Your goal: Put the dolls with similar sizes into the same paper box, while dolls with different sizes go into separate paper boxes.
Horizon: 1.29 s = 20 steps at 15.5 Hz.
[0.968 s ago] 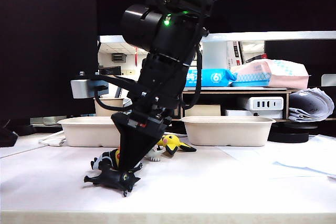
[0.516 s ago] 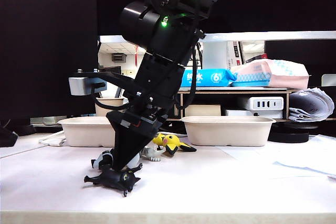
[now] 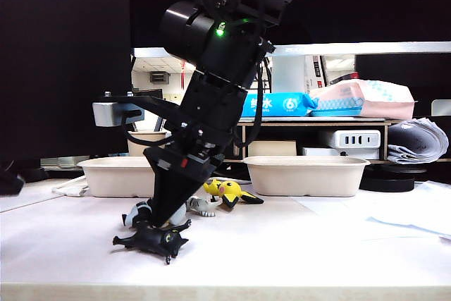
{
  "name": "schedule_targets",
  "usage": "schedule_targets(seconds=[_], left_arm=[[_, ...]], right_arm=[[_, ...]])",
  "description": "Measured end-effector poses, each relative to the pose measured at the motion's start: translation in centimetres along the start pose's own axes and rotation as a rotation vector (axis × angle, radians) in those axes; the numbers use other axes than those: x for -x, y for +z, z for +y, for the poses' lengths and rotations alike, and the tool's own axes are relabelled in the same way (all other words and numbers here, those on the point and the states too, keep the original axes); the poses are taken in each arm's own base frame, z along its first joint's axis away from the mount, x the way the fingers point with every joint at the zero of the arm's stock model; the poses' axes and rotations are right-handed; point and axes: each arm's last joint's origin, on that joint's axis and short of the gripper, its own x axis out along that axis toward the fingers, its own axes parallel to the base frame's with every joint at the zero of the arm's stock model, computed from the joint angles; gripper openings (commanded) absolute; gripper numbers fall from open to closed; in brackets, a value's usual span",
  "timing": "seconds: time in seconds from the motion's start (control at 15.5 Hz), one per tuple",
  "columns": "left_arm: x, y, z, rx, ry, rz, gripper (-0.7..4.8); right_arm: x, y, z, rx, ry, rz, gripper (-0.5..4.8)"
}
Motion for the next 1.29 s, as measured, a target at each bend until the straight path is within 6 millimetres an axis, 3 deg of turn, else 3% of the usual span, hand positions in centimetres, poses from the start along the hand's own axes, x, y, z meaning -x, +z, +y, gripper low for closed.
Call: schedule_targets(seconds=[0.13,0.26,0.52,0.65,0.77,0.97,1.1,1.29], left_arm=[[0.4,0.4,0.0,-0.006,0.000,-0.058,-0.05],[1.1,1.1,0.3,-0.007,0.033,-0.163,-0.05],[2.5,1.6,2.6,0.044,0.290,-0.283,-0.05],[2.9,1.5,3.6,0.072,0.403,-0.287,-0.05],[3.2,1.4,4.2,0.090,0.474,-0.286,-0.05],[3.2,1.3,4.3,0.095,0.488,-0.283,-0.05],[3.3,1.4,4.3,0.095,0.488,-0.284,-0.05],[3.3,1.3,4.3,0.095,0.488,-0.283,-0.05]], right_arm=[[0.5,1.0,-0.5,-0.040,-0.018,-0.027,0.94],[2.7,3.8,-1.8,-0.068,-0.076,-0.135,0.94],[5.2,7.0,-3.5,-0.046,-0.189,-0.339,0.94],[5.4,7.8,-4.2,-0.038,-0.245,-0.443,0.94],[4.3,8.4,-5.5,-0.059,-0.297,-0.541,0.94],[-0.9,7.3,-7.2,-0.095,-0.291,-0.492,0.98],[-2.7,7.3,-8.2,-0.112,-0.316,-0.472,1.22],[-3.1,7.4,-9.1,-0.121,-0.380,-0.496,1.39]])
